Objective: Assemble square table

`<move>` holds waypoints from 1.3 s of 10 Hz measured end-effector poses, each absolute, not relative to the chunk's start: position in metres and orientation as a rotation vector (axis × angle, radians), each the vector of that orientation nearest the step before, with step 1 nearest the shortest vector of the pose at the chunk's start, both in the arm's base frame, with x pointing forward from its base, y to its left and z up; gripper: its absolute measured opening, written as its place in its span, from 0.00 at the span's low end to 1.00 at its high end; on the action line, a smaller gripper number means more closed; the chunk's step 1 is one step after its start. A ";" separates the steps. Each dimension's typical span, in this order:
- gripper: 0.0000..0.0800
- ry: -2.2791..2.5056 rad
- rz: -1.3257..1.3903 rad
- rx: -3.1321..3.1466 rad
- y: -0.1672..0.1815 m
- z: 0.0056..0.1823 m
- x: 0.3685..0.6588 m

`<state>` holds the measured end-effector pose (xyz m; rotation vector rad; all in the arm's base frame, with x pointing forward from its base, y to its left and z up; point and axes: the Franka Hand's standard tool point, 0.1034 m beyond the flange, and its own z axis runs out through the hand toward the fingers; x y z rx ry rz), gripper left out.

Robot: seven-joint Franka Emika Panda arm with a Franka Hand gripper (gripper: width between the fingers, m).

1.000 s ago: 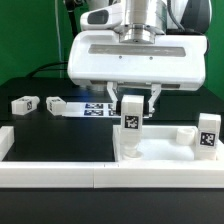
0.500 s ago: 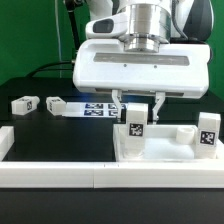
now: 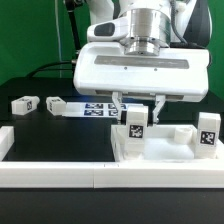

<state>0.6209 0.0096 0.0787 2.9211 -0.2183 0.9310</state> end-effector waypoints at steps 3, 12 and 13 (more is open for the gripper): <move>0.59 -0.219 0.921 2.925 0.009 0.078 0.620; 0.81 -0.260 0.757 2.999 0.007 0.085 0.627; 0.81 -0.263 0.755 3.007 0.008 0.090 0.633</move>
Offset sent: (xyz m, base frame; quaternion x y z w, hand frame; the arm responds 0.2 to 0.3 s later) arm 0.0000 0.0000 0.0000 0.0000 0.0000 0.0000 1.0000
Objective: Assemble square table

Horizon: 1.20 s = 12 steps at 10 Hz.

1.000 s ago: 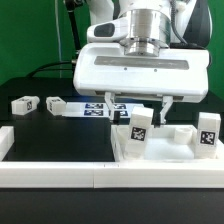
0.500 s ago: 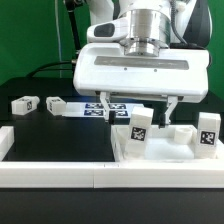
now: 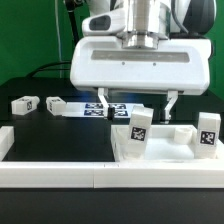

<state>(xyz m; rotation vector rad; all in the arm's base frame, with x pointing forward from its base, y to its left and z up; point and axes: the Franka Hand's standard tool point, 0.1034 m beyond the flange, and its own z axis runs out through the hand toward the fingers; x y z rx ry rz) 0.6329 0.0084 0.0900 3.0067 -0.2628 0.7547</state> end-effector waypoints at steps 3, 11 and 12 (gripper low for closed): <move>0.81 -0.286 0.461 3.101 0.013 0.087 0.637; 0.48 -0.371 -0.078 3.177 0.007 0.083 0.631; 0.48 -0.472 -0.080 3.161 0.006 0.083 0.631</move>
Offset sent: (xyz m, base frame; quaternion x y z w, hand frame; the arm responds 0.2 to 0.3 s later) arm 0.0067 -0.0034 -0.0067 0.0075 -0.2038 0.0068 0.9790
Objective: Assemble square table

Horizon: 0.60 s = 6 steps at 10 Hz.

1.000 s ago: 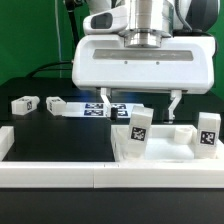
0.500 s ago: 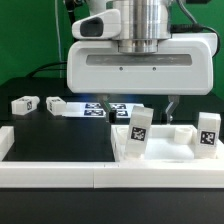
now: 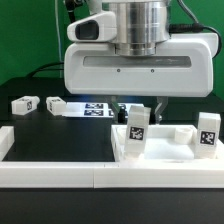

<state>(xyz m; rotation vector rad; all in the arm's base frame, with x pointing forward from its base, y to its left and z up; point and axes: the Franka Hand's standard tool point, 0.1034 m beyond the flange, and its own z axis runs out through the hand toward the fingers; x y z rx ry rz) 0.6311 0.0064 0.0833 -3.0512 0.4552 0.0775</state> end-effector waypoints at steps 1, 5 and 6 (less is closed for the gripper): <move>0.36 0.560 0.080 -3.035 0.006 0.083 0.631; 0.36 1.056 0.051 -2.914 0.006 0.082 0.631; 0.36 1.294 0.026 -2.806 0.006 0.082 0.629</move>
Offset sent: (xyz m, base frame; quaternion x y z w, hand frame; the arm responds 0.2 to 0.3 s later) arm 0.0000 0.0000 0.0000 0.0000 0.0000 0.1938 0.9810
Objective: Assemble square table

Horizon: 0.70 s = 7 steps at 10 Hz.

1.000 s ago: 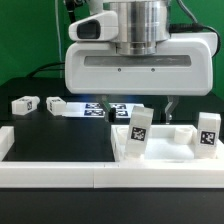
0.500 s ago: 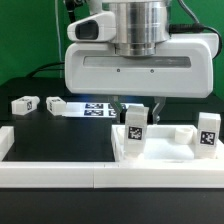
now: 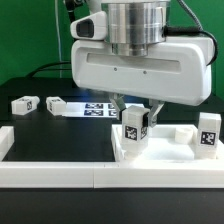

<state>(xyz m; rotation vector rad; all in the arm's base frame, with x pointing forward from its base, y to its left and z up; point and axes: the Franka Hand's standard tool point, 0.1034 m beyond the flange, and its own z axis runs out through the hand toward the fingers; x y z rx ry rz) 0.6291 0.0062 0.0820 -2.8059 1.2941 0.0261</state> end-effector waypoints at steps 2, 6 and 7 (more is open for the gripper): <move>0.36 1.700 -0.029 -2.542 0.006 0.082 0.625; 0.36 2.008 -0.018 -2.235 0.004 0.082 0.624; 0.37 2.001 -0.018 -2.242 0.004 0.082 0.624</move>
Offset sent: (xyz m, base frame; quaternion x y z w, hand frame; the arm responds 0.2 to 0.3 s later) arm 0.0060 -0.0013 -0.0079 0.1038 -0.0206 0.2952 0.9495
